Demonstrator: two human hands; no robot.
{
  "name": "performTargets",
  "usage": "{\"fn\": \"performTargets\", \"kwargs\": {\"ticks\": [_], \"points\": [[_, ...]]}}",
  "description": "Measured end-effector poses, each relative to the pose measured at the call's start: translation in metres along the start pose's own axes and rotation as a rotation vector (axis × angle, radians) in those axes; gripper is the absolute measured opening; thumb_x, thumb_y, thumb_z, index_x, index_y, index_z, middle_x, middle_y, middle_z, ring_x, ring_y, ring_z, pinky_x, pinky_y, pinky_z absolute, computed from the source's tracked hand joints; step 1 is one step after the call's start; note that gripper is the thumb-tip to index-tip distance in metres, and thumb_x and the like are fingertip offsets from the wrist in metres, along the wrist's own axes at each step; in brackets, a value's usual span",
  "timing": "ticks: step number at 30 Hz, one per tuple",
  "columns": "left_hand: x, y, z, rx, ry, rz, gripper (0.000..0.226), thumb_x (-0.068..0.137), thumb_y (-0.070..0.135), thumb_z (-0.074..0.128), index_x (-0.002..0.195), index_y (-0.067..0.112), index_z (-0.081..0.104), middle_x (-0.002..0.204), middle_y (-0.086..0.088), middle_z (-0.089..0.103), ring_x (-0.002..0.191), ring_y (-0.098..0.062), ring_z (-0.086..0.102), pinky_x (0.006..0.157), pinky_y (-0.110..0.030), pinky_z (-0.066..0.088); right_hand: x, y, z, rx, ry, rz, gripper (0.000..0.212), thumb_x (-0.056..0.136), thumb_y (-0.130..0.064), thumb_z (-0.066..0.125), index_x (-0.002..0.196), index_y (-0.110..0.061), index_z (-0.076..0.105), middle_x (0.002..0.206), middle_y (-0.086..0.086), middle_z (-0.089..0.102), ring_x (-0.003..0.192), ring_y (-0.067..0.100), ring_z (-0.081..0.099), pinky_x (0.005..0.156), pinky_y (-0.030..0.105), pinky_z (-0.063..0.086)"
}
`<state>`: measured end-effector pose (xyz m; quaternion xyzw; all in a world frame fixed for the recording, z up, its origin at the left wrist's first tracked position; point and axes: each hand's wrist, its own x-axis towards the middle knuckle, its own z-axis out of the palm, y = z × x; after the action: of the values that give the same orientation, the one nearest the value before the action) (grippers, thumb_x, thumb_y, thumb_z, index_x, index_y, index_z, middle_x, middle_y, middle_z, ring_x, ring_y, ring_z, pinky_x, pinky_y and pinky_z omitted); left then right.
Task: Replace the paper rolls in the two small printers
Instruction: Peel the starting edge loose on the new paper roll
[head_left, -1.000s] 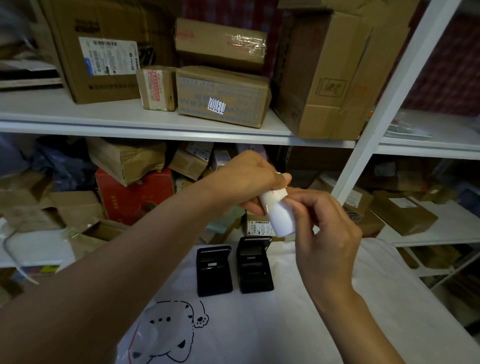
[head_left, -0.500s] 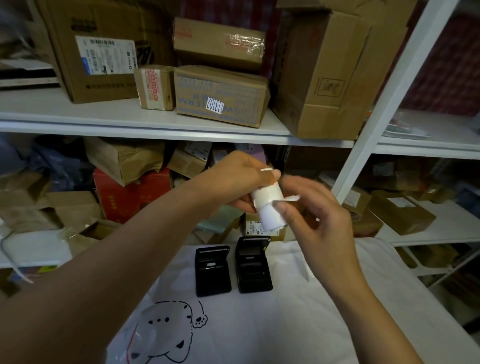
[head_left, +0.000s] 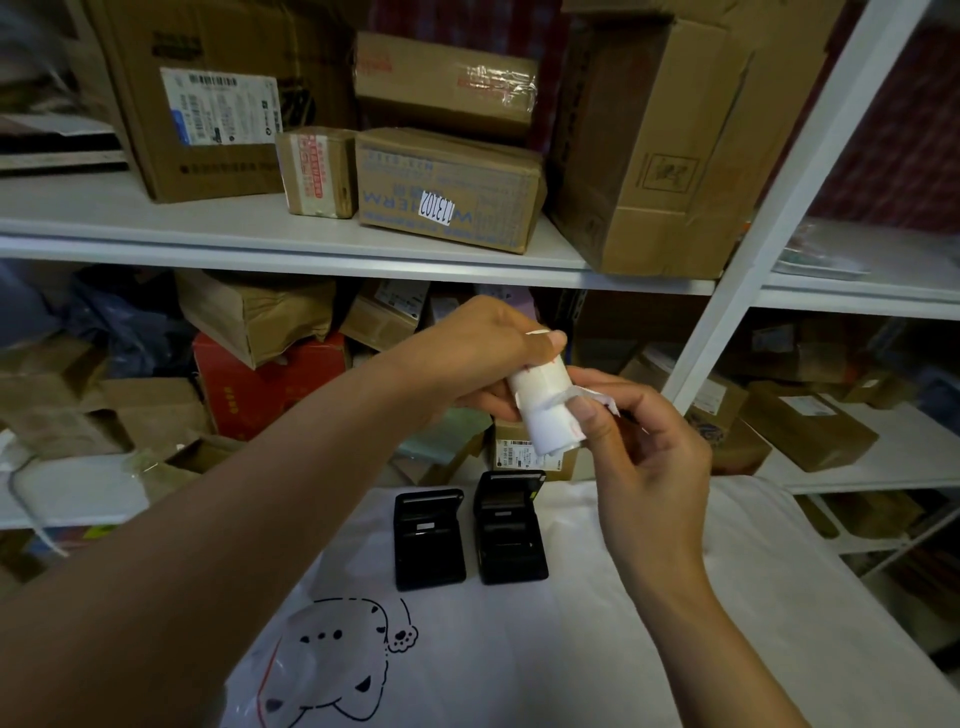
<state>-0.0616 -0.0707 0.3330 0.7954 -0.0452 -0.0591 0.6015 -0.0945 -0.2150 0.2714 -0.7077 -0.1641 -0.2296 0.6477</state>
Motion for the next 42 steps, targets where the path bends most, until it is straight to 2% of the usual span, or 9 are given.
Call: {"fn": "performTargets", "kwargs": {"ticks": [8,15,18,20,24,28,36,39,42], "points": [[0.002,-0.004,-0.003,-0.040,0.007,-0.009,0.029,0.093,0.030,0.056,0.111,0.009,0.066,0.099,-0.012,0.071,0.078,-0.015,0.070,0.064,-0.024,0.059,0.002,-0.004,-0.004,0.143,-0.034,0.128,0.016,0.091,-0.008,0.056,0.091,-0.022,0.065,0.094,-0.014,0.072,0.092,0.005,0.067,0.072,0.020,0.056],[0.002,-0.006,0.001,0.015,0.053,0.042,0.029,0.093,0.028,0.056,0.109,0.007,0.067,0.097,-0.012,0.071,0.078,-0.015,0.069,0.067,-0.025,0.060,0.004,-0.002,0.001,-0.098,-0.106,0.124,0.039,0.074,-0.027,0.075,0.111,-0.023,0.061,0.109,-0.010,0.066,0.100,0.003,0.063,0.071,0.011,0.053],[0.003,-0.006,0.004,0.026,0.064,0.076,0.028,0.093,0.028,0.055,0.109,0.007,0.066,0.096,-0.012,0.070,0.078,-0.015,0.069,0.065,-0.025,0.060,0.005,-0.001,0.008,-0.143,-0.003,0.071,0.012,0.080,-0.023,0.072,0.090,-0.026,0.067,0.092,-0.013,0.069,0.090,0.002,0.065,0.070,0.010,0.052],[0.004,-0.006,0.003,0.044,0.080,0.079,0.030,0.093,0.030,0.055,0.110,0.008,0.065,0.099,-0.012,0.069,0.083,-0.017,0.069,0.068,-0.028,0.059,0.005,-0.002,0.009,-0.041,0.057,0.136,0.005,0.086,-0.021,0.066,0.085,-0.026,0.066,0.083,-0.013,0.070,0.084,0.003,0.067,0.067,0.013,0.054],[0.003,-0.009,0.000,0.058,0.084,0.053,0.033,0.094,0.033,0.053,0.116,0.011,0.062,0.107,-0.012,0.067,0.093,-0.020,0.067,0.071,-0.028,0.059,0.005,-0.002,0.004,0.393,0.146,0.440,0.016,0.094,-0.023,0.054,0.109,-0.018,0.059,0.099,0.000,0.075,0.093,0.009,0.071,0.076,0.028,0.059],[0.001,-0.011,-0.002,0.037,0.062,0.056,0.033,0.094,0.032,0.052,0.117,0.011,0.062,0.110,-0.011,0.066,0.096,-0.019,0.067,0.076,-0.031,0.059,0.006,-0.001,-0.003,0.374,0.169,0.478,0.012,0.092,-0.018,0.057,0.102,-0.013,0.061,0.100,0.003,0.075,0.093,0.013,0.071,0.073,0.026,0.060],[0.000,-0.009,0.003,-0.024,0.126,0.181,0.027,0.092,0.024,0.057,0.116,0.015,0.063,0.094,0.003,0.062,0.081,-0.005,0.061,0.056,-0.015,0.056,0.007,-0.001,0.000,0.305,-0.048,0.568,0.025,0.089,-0.026,0.062,0.113,-0.019,0.060,0.104,0.004,0.070,0.089,0.018,0.072,0.070,0.029,0.060],[-0.002,-0.007,0.002,-0.038,0.105,0.191,0.026,0.091,0.023,0.058,0.115,0.015,0.063,0.092,0.005,0.063,0.082,-0.006,0.063,0.060,-0.017,0.057,0.008,-0.003,0.001,0.331,-0.049,0.560,0.028,0.085,-0.022,0.066,0.113,-0.020,0.060,0.098,-0.002,0.070,0.088,0.016,0.072,0.068,0.027,0.060],[-0.004,-0.006,-0.002,-0.106,-0.026,0.148,0.036,0.089,0.014,0.060,0.125,0.020,0.056,0.110,-0.005,0.065,0.099,-0.014,0.065,0.079,-0.028,0.058,0.009,-0.005,0.001,0.373,0.010,0.500,0.023,0.086,-0.019,0.065,0.108,-0.022,0.060,0.090,-0.006,0.073,0.088,0.016,0.072,0.067,0.025,0.059]]}}
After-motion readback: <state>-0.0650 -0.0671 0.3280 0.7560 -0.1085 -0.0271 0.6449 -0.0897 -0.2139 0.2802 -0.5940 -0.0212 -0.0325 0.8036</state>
